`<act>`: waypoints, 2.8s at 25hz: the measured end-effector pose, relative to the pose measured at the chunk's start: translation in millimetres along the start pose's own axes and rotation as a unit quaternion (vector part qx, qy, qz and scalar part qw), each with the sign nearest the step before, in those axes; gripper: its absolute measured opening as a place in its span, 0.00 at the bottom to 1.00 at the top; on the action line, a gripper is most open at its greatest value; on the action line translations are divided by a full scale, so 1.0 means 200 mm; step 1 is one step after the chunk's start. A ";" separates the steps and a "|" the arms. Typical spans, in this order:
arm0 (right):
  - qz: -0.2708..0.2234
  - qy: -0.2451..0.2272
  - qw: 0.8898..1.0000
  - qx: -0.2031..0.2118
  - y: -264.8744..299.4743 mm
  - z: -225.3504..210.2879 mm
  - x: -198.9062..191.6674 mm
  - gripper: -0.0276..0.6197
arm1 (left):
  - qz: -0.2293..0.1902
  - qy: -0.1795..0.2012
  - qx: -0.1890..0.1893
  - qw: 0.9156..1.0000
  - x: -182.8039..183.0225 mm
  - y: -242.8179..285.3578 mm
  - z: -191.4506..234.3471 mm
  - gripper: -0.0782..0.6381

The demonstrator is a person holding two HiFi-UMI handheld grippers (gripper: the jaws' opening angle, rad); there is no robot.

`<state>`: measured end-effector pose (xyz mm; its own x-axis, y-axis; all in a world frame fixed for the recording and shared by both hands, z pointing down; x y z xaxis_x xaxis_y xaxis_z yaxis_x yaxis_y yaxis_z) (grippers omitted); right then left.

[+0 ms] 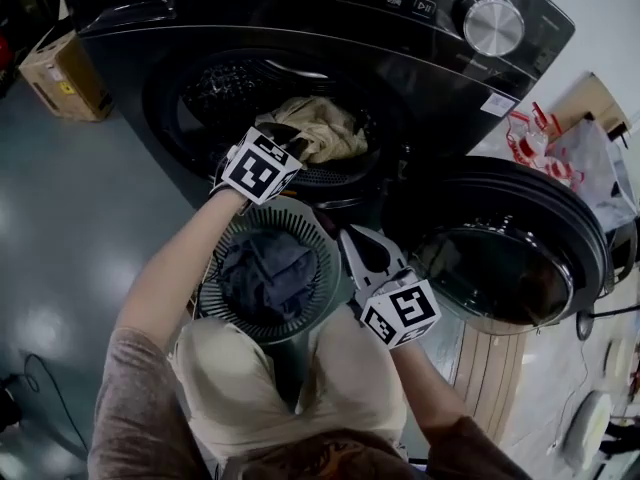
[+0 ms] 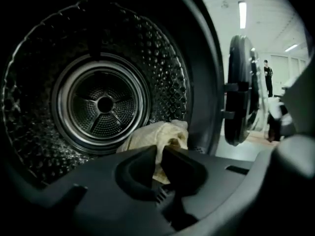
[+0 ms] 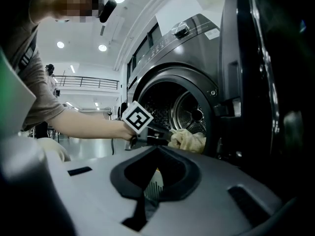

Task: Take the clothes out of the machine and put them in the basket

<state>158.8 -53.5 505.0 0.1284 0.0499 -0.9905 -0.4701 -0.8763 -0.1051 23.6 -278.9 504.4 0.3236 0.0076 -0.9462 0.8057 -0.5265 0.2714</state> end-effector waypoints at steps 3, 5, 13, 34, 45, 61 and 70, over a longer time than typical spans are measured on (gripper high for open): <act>-0.001 -0.001 1.000 0.008 0.02 -0.01 0.01 0.04 | -0.021 -0.030 0.015 0.999 0.03 -0.26 -0.03 0.15; -0.005 -0.001 1.000 0.013 0.03 -0.02 0.02 0.04 | -0.033 -0.048 0.021 0.998 0.06 -0.43 -0.07 0.15; -0.006 0.004 0.999 0.035 0.08 0.01 0.03 0.04 | -0.028 -0.061 0.026 0.997 0.08 -0.91 -0.29 0.15; -0.014 0.002 1.000 0.015 0.06 -0.02 0.05 0.04 | 0.045 -0.012 0.016 0.999 -0.13 -0.27 -0.12 0.79; -0.013 -0.004 1.000 0.006 0.06 -0.02 0.06 0.04 | 0.098 -0.070 0.020 0.993 -0.34 0.11 0.02 0.80; -0.007 -0.013 1.000 0.007 0.06 -0.01 0.08 0.04 | 0.066 -0.102 -0.006 0.993 -0.27 -0.15 -0.08 0.25; -0.018 -0.008 1.000 0.023 0.12 0.02 0.09 0.04 | 0.056 -0.079 -0.036 0.995 -0.13 -0.67 -0.26 0.24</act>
<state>146.9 -71.3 485.0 0.1325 0.0893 -0.9872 -0.5052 -0.8508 -0.1447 -65.8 -164.1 502.4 0.3366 -0.1842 -0.9235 0.8040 -0.4542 0.3837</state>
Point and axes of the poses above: the fingertips, and each gripper's own axes: y forward along the fingers, z to its left, x out of its top, the point moved 9 cm from there along -y, backward along the fingers, and after that the axes turned 14 degrees about -z, right-handed, at the moved point
